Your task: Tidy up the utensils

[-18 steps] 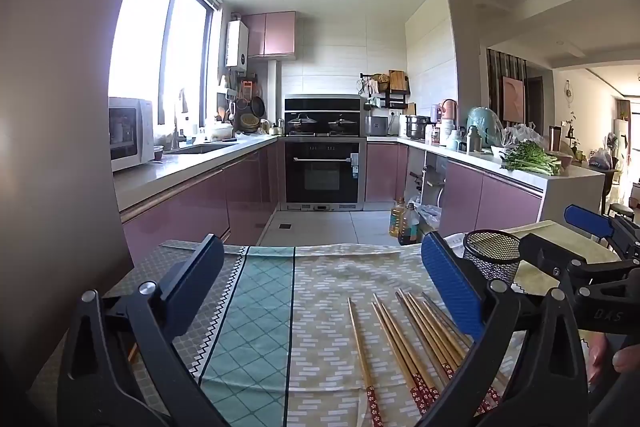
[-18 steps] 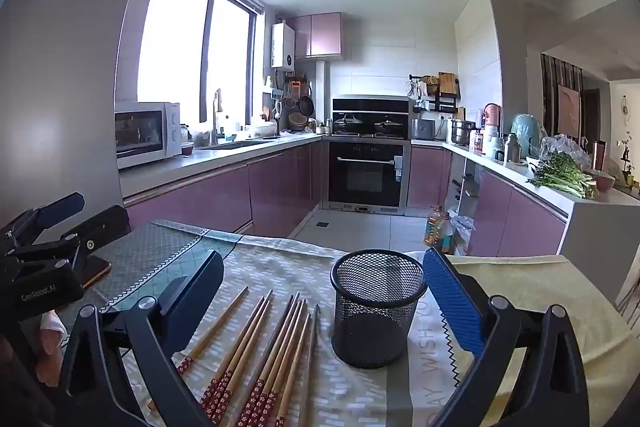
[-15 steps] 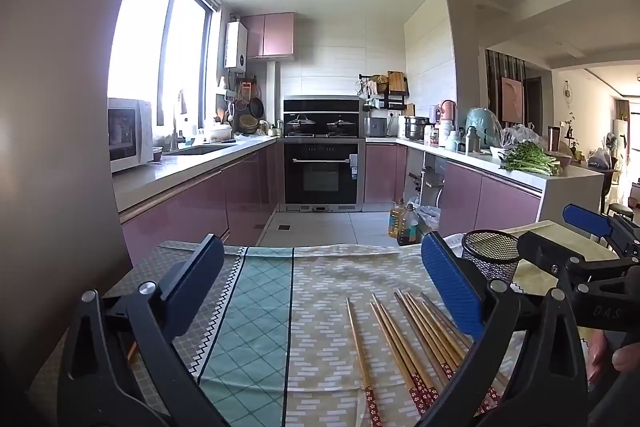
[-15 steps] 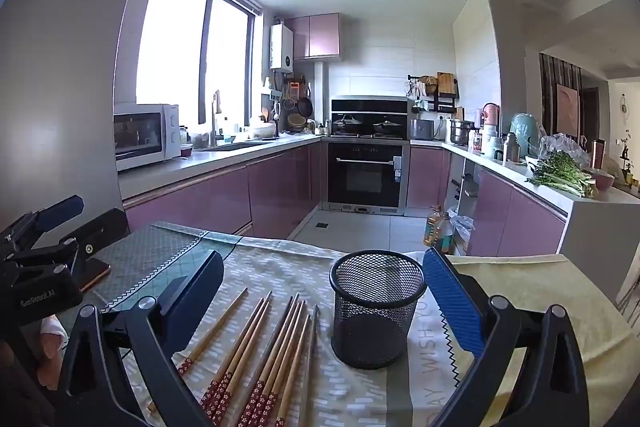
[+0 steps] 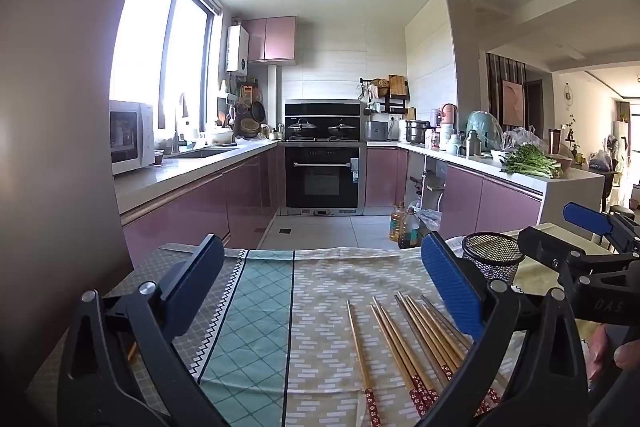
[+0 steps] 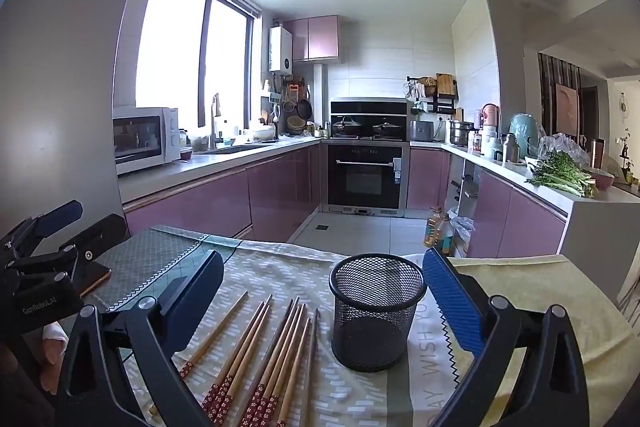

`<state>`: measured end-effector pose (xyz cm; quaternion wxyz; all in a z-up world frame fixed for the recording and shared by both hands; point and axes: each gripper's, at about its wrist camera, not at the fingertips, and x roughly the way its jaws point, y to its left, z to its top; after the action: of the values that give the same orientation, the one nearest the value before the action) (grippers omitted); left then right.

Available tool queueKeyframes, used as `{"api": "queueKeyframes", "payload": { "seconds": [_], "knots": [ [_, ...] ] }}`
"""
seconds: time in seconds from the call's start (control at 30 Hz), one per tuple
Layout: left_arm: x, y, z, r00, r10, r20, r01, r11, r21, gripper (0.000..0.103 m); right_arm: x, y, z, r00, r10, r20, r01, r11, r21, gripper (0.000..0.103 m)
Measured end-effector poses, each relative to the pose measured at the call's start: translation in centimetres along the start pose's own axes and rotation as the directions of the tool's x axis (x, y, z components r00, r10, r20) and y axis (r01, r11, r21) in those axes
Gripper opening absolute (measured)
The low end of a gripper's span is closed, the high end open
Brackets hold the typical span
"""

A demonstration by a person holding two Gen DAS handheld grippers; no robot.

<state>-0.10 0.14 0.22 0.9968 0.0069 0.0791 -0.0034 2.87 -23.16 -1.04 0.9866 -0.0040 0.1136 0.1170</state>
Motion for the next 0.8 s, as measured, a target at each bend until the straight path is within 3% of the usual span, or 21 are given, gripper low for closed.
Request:
{"api": "queueKeyframes", "payload": {
  "seconds": [0.8],
  "knots": [
    [-0.29, -0.4, -0.15, 1.0, -0.002, 0.018, 0.002, 1.0, 0.008, 0.097, 0.32, 0.07, -0.12, 1.0, 0.005, -0.008, -0.005, 1.0, 0.01, 0.097]
  ]
}}
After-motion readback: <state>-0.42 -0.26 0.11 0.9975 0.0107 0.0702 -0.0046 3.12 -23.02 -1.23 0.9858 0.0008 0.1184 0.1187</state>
